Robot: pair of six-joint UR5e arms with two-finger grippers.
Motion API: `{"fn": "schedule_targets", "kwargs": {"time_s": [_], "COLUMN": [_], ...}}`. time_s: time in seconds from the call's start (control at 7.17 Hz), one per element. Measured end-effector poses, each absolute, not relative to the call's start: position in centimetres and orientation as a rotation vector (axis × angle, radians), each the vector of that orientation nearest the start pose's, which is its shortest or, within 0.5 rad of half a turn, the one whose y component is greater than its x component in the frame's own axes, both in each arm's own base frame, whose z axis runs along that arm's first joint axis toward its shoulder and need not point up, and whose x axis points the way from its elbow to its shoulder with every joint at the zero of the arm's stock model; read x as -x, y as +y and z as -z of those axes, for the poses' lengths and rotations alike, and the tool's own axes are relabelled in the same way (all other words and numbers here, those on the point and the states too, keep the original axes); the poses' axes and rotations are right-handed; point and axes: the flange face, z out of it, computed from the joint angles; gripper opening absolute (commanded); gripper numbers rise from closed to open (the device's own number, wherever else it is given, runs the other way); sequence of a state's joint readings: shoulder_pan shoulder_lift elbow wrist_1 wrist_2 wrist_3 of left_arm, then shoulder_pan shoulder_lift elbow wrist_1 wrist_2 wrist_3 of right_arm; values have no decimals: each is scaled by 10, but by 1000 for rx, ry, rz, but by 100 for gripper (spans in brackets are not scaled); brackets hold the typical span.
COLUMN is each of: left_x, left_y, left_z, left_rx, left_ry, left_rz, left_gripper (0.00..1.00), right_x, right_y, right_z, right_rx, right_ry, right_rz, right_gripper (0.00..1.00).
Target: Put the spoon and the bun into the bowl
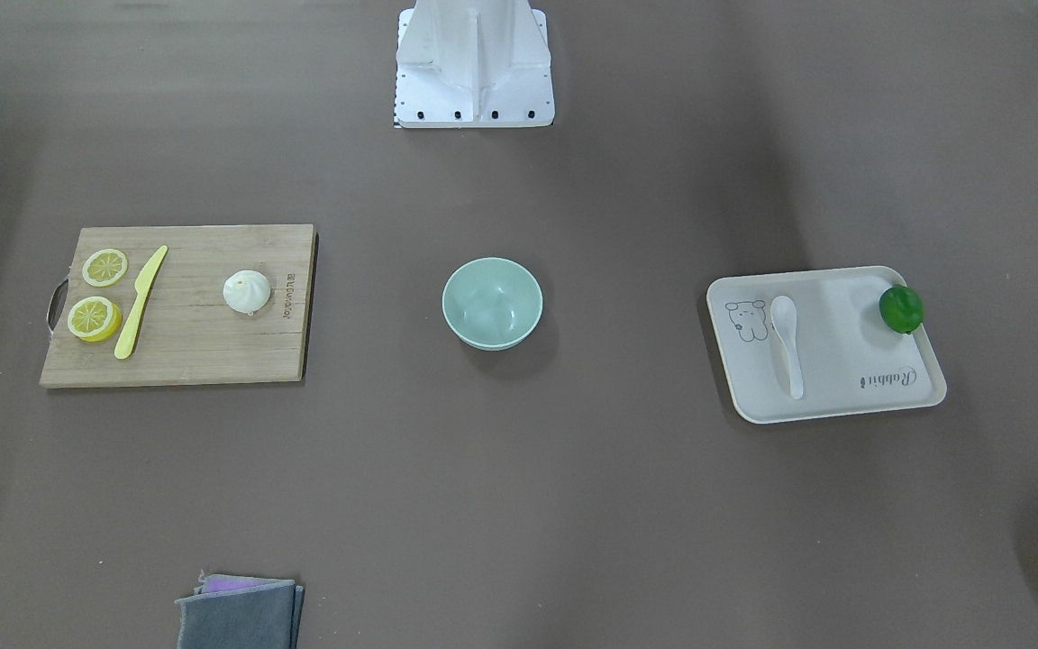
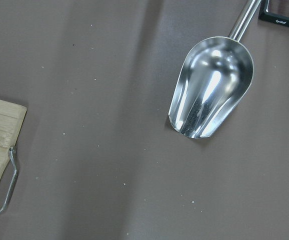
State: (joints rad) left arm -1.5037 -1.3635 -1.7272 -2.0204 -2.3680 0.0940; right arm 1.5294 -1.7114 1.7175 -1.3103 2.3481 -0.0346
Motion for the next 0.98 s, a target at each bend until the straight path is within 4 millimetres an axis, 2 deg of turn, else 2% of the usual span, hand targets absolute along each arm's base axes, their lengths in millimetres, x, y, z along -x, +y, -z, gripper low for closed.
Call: {"fn": "schedule_targets", "kwargs": {"time_s": [0.7,0.98], "left_x": [33,24], "left_y": [-429,-442], "left_z": [-619,-606], "left_rx": [-397,-374], "left_ry": [791,813], "left_rz": [-266,-197], "left_gripper": [97,97], "right_x": [-40,-28], "right_y": [-441,-440], "right_z": [-621,-613], "right_rx": [-298,-286], "right_ry": [-821,-851], "right_rz": [211,182], "right_gripper": [100,99]}}
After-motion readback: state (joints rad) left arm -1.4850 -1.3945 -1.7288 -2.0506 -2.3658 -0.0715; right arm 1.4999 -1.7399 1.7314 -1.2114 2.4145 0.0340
